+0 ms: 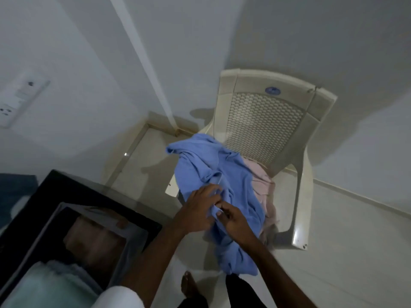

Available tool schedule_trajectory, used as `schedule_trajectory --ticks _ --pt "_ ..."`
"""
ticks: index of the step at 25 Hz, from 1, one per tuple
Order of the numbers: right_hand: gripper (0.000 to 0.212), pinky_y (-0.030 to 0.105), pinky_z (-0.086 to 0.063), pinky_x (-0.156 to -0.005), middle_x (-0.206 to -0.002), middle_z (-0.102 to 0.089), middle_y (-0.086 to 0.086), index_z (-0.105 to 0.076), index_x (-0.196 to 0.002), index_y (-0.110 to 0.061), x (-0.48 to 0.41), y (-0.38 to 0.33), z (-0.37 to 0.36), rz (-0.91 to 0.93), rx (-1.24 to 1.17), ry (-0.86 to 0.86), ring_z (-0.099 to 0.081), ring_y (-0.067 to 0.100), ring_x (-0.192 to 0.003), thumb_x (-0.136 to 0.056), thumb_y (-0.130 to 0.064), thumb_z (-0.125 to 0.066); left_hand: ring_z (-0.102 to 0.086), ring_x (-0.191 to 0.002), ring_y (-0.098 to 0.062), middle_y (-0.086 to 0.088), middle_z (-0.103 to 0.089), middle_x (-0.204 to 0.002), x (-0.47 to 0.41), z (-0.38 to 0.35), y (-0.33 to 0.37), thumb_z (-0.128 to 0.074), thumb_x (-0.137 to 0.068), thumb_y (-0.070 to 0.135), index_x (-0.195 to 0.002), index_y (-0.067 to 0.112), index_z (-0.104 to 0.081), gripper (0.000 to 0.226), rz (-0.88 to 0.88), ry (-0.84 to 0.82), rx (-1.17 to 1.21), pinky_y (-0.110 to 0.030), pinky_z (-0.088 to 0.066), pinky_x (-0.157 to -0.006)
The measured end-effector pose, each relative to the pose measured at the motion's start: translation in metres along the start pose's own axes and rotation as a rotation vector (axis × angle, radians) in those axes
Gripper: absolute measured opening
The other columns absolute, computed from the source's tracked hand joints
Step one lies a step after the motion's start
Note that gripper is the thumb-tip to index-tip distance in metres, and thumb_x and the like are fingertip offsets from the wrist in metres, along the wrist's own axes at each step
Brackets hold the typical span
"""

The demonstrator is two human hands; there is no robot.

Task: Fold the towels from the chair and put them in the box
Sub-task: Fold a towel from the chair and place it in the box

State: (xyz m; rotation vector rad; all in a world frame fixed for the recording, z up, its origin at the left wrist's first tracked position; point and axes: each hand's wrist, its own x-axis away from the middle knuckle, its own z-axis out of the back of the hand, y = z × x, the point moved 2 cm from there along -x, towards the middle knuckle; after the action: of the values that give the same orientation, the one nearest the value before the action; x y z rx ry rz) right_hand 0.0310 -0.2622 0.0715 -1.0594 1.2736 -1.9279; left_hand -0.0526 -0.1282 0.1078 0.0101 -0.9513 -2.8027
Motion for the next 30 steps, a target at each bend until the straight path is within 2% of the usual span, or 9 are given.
schedule_trajectory --ticks 4,8,10,12,15,17,20,26,30 --pt "0.017 0.03 -0.047 -0.072 -0.083 -0.067 0.009 -0.065 -0.092 -0.011 0.027 -0.082 0.056 0.145 0.102 -0.027 -0.064 0.023 -0.079 -0.097 -0.019 -0.051 -0.064 -0.095 -0.026 -0.007 -0.061 -0.114 -0.009 0.049 0.011 -0.068 -0.08 0.033 -0.087 0.01 -0.067 0.024 -0.096 -0.011 -0.016 -0.041 -0.051 -0.073" --pt "0.019 0.026 -0.043 -0.07 -0.083 -0.061 0.0 -0.061 -0.093 -0.015 0.051 -0.138 0.103 0.229 0.333 -0.06 -0.056 0.013 -0.075 -0.093 -0.034 -0.065 -0.063 -0.103 -0.032 -0.016 -0.067 -0.109 -0.039 0.116 0.038 -0.066 -0.083 0.01 -0.101 0.003 -0.071 0.02 0.082 0.0 -0.059 -0.035 -0.049 -0.089" --pt "0.027 0.026 -0.044 -0.073 -0.086 -0.061 -0.006 -0.059 -0.095 -0.016 0.056 -0.155 0.121 0.227 0.417 0.006 -0.057 0.013 -0.08 -0.084 -0.036 -0.074 -0.065 -0.08 -0.026 -0.014 -0.066 -0.077 -0.057 0.158 0.068 -0.065 -0.08 0.01 -0.077 0.007 -0.07 0.006 -0.023 0.083 0.047 -0.031 -0.05 -0.078" --pt "0.03 0.035 -0.047 -0.075 -0.089 -0.068 0.002 -0.064 -0.096 -0.01 0.058 -0.162 0.136 0.157 0.457 0.145 -0.064 0.022 -0.085 -0.078 -0.031 -0.073 -0.047 -0.055 -0.009 0.007 -0.045 -0.053 -0.068 0.199 0.105 -0.055 -0.073 0.025 -0.054 0.029 -0.045 0.022 -0.176 0.216 0.091 -0.022 -0.036 -0.056" --pt "0.01 0.034 -0.043 -0.068 -0.084 -0.069 0.004 -0.064 -0.087 -0.02 0.062 -0.155 0.158 -0.024 0.411 0.426 -0.066 0.028 -0.085 -0.078 -0.023 -0.068 -0.029 -0.052 0.004 0.011 -0.03 -0.053 -0.068 0.251 0.15 -0.049 -0.068 0.028 -0.054 0.03 -0.029 0.025 -0.253 0.367 0.243 -0.024 -0.025 -0.048" --pt "0.021 0.032 -0.039 -0.064 -0.081 -0.065 -0.001 -0.059 -0.085 -0.026 0.074 -0.145 0.165 -0.142 0.383 0.589 -0.062 0.027 -0.082 -0.066 -0.021 -0.054 -0.025 -0.05 0.005 0.01 -0.028 -0.055 -0.067 0.274 0.158 -0.051 -0.069 0.028 -0.055 0.029 -0.03 0.025 -0.241 0.489 0.378 -0.023 -0.022 -0.048" --pt "0.033 0.033 -0.038 -0.065 -0.091 -0.064 0.004 -0.056 -0.093 -0.025 0.097 -0.126 0.165 -0.261 0.358 0.818 -0.059 0.03 -0.084 -0.066 -0.007 -0.054 -0.023 -0.051 0.004 0.016 -0.026 -0.052 -0.06 0.303 0.156 -0.054 -0.071 0.015 -0.056 0.028 -0.03 0.031 -0.187 0.632 0.509 -0.024 -0.02 -0.049" --pt "0.02 0.035 -0.038 -0.072 -0.101 -0.048 0.008 -0.056 -0.093 -0.015 0.136 -0.135 0.171 -0.284 0.292 1.244 -0.045 0.025 -0.078 -0.076 -0.004 -0.056 -0.028 -0.06 -0.014 -0.002 -0.028 -0.061 -0.033 0.354 0.131 -0.051 -0.066 0.0 -0.055 0.017 -0.034 0.026 -0.017 0.933 0.832 -0.029 -0.024 -0.054" --pt "0.019 0.038 -0.042 -0.073 -0.105 -0.057 0.014 -0.062 -0.093 -0.012 0.15 -0.138 0.201 -0.319 0.325 1.341 -0.058 0.038 -0.088 -0.077 -0.005 -0.056 -0.047 -0.063 -0.017 -0.003 -0.051 -0.067 -0.027 0.391 0.088 -0.055 -0.062 0.009 -0.052 0.021 -0.051 0.016 0.173 1.163 1.068 -0.03 -0.037 -0.059"
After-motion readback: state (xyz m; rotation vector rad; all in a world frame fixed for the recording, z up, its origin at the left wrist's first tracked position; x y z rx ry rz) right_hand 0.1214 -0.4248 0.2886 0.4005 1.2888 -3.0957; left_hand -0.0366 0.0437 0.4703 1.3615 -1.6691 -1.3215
